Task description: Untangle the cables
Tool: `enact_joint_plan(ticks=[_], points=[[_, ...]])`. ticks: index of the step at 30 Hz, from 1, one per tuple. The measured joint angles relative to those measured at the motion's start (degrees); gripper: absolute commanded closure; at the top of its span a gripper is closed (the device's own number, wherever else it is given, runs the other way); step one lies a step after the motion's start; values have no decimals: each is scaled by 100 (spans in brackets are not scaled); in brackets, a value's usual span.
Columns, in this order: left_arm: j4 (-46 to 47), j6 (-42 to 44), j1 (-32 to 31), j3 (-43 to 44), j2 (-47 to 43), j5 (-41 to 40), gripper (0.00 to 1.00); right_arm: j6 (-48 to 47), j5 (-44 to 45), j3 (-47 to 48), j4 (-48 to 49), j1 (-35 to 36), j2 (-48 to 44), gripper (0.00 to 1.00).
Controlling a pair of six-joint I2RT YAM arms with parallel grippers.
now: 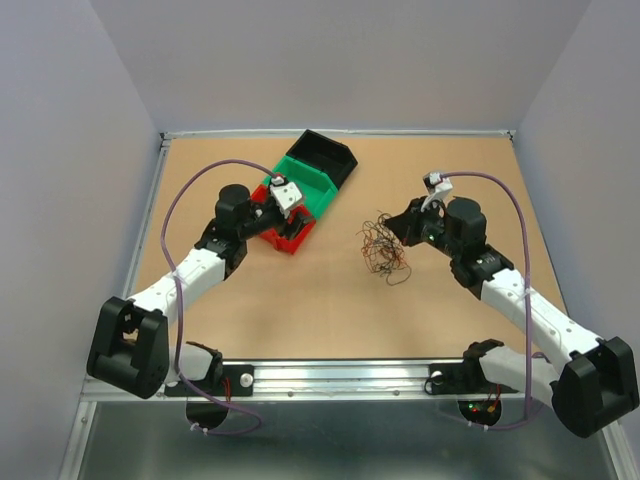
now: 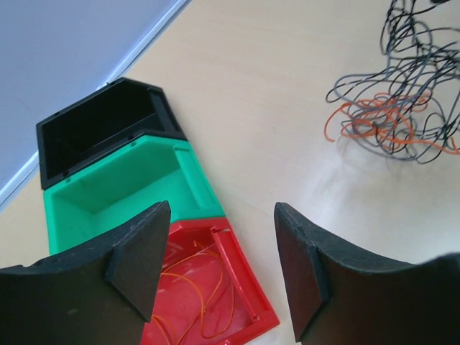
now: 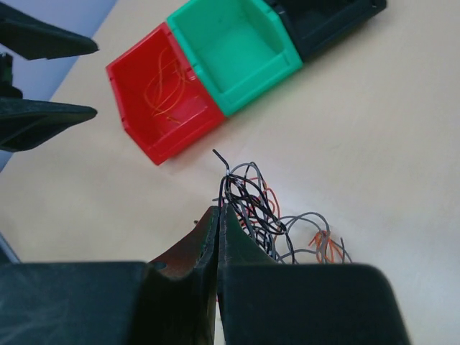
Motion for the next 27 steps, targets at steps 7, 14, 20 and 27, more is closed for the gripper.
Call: enact_joint_plan(ticks=[7,14,20,27], points=[[55,-11,-201,-20,-92,525,26,7,-1014,-236,579,33,-11,99],[203,-13,-627,-22,39,601,18,219,-1851,-400,1427,81,-168,100],[341,-28,-1150,-22,525,417,6,337,-2144,-448,1777,136,-251,100],[487,-52,-1499,-15,796,417,6,402,-2212,-448,1932,155,-251,99]])
